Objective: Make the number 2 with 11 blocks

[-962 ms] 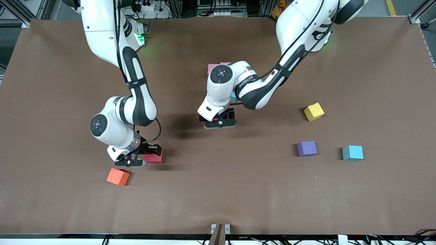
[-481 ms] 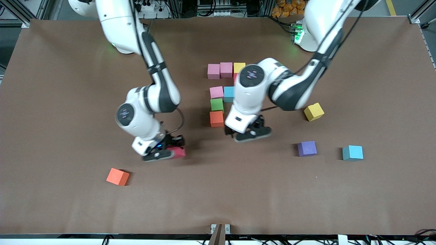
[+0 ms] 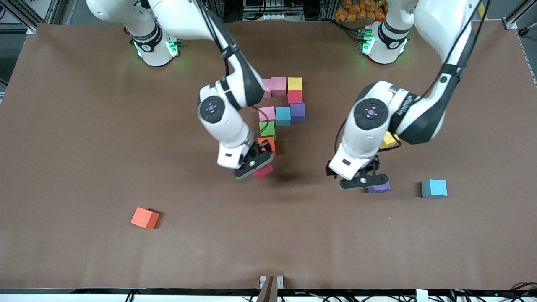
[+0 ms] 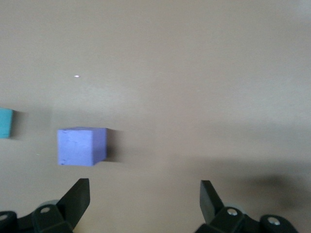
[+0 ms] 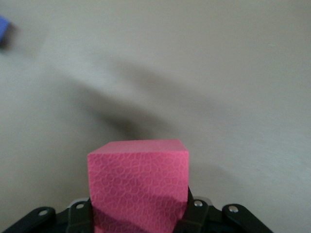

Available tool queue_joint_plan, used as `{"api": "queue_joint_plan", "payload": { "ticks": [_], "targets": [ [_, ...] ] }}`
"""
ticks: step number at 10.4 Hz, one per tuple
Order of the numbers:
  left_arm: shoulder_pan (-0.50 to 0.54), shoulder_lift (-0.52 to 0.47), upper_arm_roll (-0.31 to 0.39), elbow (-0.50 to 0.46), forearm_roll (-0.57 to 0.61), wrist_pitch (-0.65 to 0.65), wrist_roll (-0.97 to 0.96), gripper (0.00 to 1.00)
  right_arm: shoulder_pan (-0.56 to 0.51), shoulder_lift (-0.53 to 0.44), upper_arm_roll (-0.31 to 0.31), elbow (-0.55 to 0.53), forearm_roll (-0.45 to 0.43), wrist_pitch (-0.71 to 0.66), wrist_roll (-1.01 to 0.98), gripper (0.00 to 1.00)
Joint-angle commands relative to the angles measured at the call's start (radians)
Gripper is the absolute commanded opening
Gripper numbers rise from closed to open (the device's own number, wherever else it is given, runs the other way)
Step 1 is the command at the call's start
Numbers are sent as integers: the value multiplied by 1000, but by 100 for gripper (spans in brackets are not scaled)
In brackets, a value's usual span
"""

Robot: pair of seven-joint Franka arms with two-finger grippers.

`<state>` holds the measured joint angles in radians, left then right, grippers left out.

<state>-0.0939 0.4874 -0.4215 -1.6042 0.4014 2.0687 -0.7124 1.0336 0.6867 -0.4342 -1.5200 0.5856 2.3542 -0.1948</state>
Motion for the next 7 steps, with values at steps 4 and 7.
{"api": "queue_joint_plan", "payload": {
  "ticks": [4,7],
  "targets": [
    [278,-110,-158,-221,-40,103,85,100,-7,54,136,70,-72,-9,-333,12],
    [436,-72,-226,-278,-44,183,189,100,-13,71,189,70,-70,-6,-488,11]
  ]
}}
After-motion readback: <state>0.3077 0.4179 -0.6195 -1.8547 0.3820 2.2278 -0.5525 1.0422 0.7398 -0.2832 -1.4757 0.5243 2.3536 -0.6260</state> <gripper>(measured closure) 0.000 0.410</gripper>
